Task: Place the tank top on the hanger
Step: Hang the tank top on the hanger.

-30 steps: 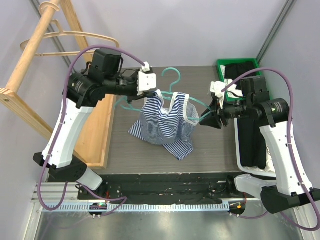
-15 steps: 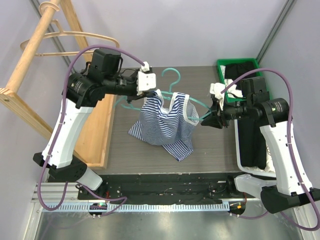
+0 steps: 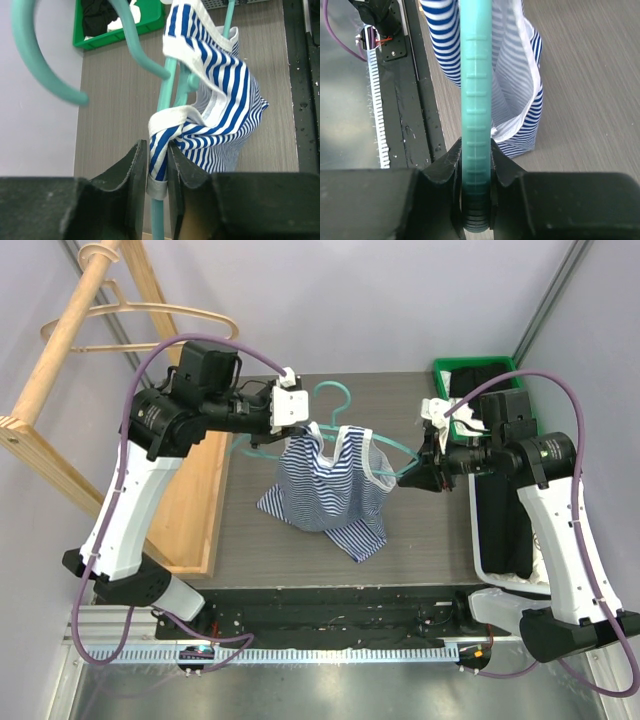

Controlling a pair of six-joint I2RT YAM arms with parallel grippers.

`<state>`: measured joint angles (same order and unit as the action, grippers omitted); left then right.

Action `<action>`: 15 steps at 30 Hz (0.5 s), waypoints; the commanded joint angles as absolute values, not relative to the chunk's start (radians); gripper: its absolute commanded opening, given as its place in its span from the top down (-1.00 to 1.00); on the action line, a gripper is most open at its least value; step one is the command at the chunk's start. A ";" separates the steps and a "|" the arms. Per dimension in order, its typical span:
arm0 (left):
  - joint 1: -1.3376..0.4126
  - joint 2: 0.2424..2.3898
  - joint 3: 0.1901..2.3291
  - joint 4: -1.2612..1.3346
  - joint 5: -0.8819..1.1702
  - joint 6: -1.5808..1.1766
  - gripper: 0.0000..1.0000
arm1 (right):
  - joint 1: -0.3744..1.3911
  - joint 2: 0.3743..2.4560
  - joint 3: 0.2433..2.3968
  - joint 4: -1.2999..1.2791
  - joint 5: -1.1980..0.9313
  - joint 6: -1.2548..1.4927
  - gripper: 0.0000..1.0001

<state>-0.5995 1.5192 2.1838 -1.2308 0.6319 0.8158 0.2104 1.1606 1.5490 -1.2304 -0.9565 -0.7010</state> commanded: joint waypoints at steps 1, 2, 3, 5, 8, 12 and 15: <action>-0.598 1.476 2.169 -1.201 0.623 0.811 0.37 | 0.215 1.141 1.598 -1.138 -1.019 -0.657 0.99; -0.598 1.471 2.169 -1.203 0.620 0.815 0.36 | 0.216 1.140 1.600 -1.132 -1.019 -0.654 0.98; -0.598 1.471 2.168 -1.201 0.615 0.813 0.35 | 0.216 1.138 1.598 -1.121 -1.019 -0.644 0.99; -0.598 1.468 2.169 -1.200 0.609 0.815 0.33 | 0.218 1.134 1.595 -1.105 -1.019 -0.629 0.98; -0.598 1.465 2.171 -1.197 0.601 0.813 0.31 | 0.216 1.127 1.579 -1.069 -1.022 -0.600 0.99; -0.598 1.466 2.166 -1.193 0.600 0.811 0.30 | 0.213 1.106 1.545 -1.017 -1.011 -0.562 0.98; -0.598 1.471 2.160 -1.192 0.607 0.808 0.31 | 0.212 1.094 1.525 -0.973 -1.009 -0.523 0.98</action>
